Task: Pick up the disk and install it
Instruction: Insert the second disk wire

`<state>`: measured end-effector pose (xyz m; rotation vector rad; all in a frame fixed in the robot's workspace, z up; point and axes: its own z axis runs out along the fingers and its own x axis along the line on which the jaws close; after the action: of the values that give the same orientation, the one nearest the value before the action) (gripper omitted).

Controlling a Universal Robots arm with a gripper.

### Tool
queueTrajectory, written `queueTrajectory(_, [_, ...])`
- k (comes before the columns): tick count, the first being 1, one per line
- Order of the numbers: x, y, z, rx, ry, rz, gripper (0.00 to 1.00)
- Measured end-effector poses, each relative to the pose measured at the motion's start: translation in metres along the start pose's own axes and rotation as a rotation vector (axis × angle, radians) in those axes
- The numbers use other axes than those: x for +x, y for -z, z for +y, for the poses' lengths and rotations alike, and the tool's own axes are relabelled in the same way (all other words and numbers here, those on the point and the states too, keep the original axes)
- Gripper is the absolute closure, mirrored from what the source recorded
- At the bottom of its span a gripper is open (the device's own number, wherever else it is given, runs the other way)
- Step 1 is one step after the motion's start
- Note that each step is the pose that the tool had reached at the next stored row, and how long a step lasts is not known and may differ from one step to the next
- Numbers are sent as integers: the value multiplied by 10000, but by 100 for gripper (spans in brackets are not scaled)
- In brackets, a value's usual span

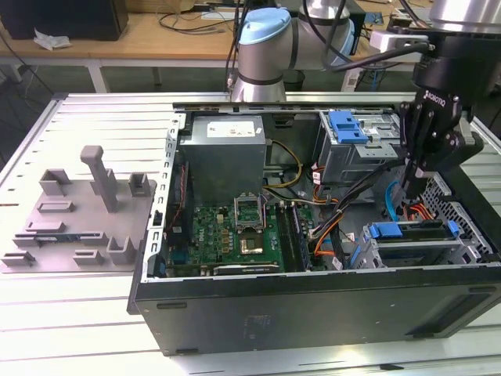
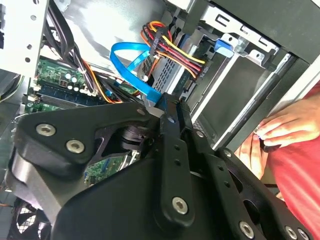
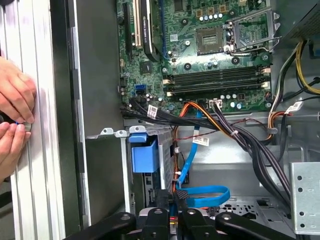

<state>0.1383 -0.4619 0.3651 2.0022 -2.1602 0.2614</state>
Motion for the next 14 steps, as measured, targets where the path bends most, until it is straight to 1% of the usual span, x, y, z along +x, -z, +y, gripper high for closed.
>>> queueTrajectory(4, [-12, 3, 1, 0, 0, 3, 84])
queueTrajectory(5, [-10, 3, 1, 1, 0, -9, 84])
queueTrajectory(6, [0, 0, 0, -1, 1, -42, 84])
queueTrajectory(7, [14, -4, -2, -3, 1, -94, 84])
queueTrajectory(9, [50, -14, -5, -13, 3, -248, 84])
queueTrajectory(10, [73, -19, -7, -20, 4, -338, 84])
queueTrajectory(12, [110, -29, -12, -30, 4, -473, 84])
queueTrajectory(13, [138, -37, -21, -37, 8, -576, 84])
queueTrajectory(14, [157, -41, -26, -41, 8, -635, 84])
